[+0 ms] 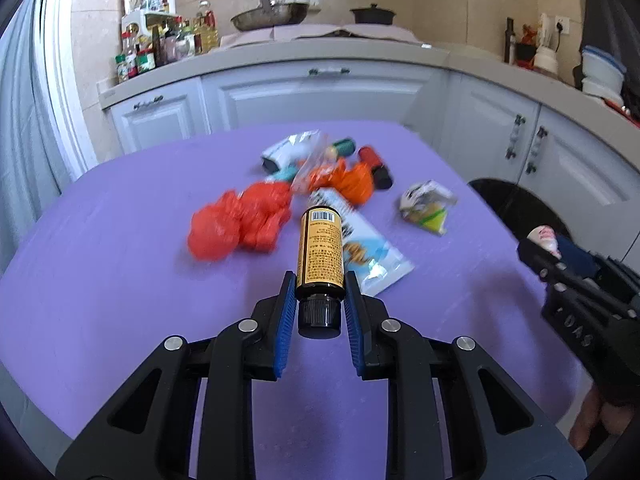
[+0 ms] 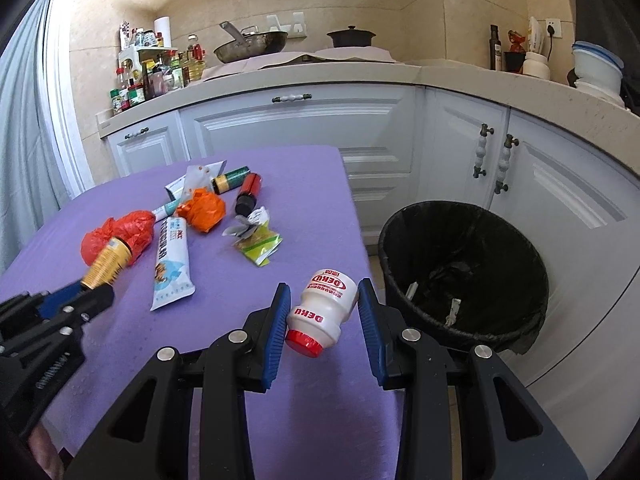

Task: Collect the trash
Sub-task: 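Carry both bottles over the bin and open both tools to drop them, then withdraw both open tools from the bin toward the table, then close the right tool on the green-white snack wrapper, then close the left tool on the red plastic bag while the right tool holds the wrapper, then carry the red bag and the wrapper over the black bin with both tools, then open both tools to drop the bag and wrapper into the bin, then move both tools back over the table, right tool toward the white milk-powder tube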

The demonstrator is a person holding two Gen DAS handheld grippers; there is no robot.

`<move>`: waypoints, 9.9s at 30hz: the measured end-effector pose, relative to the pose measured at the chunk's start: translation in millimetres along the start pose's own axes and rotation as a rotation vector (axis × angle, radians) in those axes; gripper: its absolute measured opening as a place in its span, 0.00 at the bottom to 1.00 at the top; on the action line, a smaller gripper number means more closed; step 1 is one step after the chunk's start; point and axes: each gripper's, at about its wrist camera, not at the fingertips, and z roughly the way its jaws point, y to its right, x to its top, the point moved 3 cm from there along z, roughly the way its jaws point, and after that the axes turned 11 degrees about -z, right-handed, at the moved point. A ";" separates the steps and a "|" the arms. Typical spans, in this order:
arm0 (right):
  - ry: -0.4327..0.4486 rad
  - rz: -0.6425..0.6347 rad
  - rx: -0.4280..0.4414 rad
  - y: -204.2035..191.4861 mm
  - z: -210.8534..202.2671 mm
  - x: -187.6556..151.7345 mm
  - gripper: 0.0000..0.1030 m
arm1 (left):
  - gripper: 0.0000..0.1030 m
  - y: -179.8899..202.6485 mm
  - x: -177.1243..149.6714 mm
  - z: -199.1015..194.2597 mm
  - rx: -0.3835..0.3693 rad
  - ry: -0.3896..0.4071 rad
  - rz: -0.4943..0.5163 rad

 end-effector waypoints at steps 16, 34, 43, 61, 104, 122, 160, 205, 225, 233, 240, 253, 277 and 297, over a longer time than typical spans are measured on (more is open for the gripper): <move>0.042 0.065 -0.193 95.5 -0.6 28.5 0.34 | 0.22 102.9 48.3 22.6 -0.178 0.037 0.081; 0.001 0.115 -0.305 190.3 41.5 32.1 0.34 | 0.22 227.1 54.6 105.2 -0.240 -0.064 0.191; -0.028 0.147 -0.316 215.2 64.5 28.0 0.34 | 0.22 261.8 55.7 136.7 -0.240 -0.114 0.196; -0.068 0.171 -0.329 227.1 85.2 24.5 0.54 | 0.59 273.1 54.7 162.3 -0.206 -0.142 0.185; 0.001 0.077 -0.116 92.1 47.5 56.6 0.57 | 0.74 68.9 76.4 47.5 -0.023 -0.003 0.035; -0.040 -0.081 0.067 -14.4 73.1 71.5 0.59 | 0.75 -51.9 65.8 33.2 0.153 -0.020 -0.131; -0.144 -0.117 0.094 -17.4 79.4 60.4 0.34 | 0.76 -55.1 55.9 48.4 0.163 -0.048 -0.124; -0.048 0.045 -0.128 100.5 47.3 57.4 0.34 | 0.32 44.2 91.0 34.9 -0.055 0.028 0.007; 0.011 0.117 -0.280 183.6 27.0 59.7 0.34 | 0.32 215.9 91.3 73.9 -0.262 0.028 0.161; -0.003 0.137 -0.305 207.6 40.8 48.5 0.34 | 0.32 252.4 78.5 109.7 -0.242 -0.022 0.203; -0.041 0.161 -0.304 221.1 62.3 36.8 0.34 | 0.32 272.2 69.8 139.2 -0.222 -0.070 0.220; -0.078 0.191 -0.324 238.0 87.9 23.2 0.34 | 0.34 286.5 60.8 170.1 -0.206 -0.098 0.236; -0.066 0.220 -0.354 241.2 71.7 24.9 0.50 | 0.71 275.2 83.3 135.6 -0.242 -0.001 0.201; -0.040 0.166 -0.211 151.6 53.9 49.5 0.54 | 0.75 133.4 89.4 63.4 -0.120 0.037 0.105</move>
